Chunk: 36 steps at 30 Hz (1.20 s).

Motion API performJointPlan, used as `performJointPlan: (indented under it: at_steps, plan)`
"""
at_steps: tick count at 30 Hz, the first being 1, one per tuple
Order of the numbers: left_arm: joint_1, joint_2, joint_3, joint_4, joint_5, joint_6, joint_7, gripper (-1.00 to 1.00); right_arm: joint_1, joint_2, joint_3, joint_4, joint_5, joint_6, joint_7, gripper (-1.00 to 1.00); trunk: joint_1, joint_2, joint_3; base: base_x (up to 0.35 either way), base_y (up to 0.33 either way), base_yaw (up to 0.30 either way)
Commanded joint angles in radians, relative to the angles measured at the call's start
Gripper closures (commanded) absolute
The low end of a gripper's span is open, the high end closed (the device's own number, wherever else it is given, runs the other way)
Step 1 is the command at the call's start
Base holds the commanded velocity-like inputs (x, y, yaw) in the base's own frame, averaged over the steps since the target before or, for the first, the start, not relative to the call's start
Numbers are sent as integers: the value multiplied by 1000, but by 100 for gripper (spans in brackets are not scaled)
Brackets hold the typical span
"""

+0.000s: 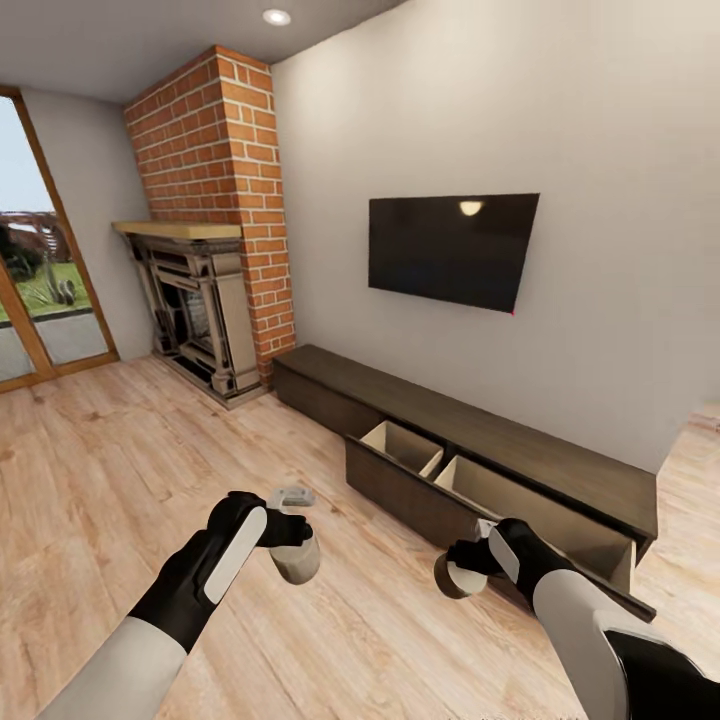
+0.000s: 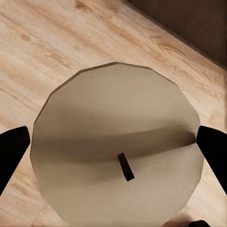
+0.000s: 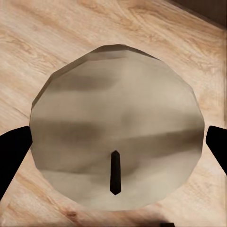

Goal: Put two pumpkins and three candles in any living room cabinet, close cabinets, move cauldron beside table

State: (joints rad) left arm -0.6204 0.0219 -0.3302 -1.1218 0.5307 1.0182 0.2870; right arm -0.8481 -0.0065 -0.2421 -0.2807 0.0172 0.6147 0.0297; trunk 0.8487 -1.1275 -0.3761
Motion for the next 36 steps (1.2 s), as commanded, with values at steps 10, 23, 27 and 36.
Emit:
performJointPlan:
  at_steps: [10, 23, 27, 36]
  plan:
    - [-1, 1, -4, -1, 11, 2, 11, 100, -1, 0, -5, -1, 1, 5, 3, 100, -38, 69, 33, 0, 0, -194]
    - [-1, 1, -4, -1, 10, 2, 11, 100, 0, 0, -5, -1, 1, 5, 4, 100, -88, 160, 74, 0, 0, -157]
    - [-1, 1, -4, -1, 10, 2, 11, 100, 0, 0, -5, -1, 1, 4, 4, 100, -104, 188, 86, 0, 0, -29]
    - [-1, 1, -4, -1, 10, 2, 11, 100, 0, 0, -6, -2, 1, 4, 4, 100, -138, 251, 114, 0, 0, -4]
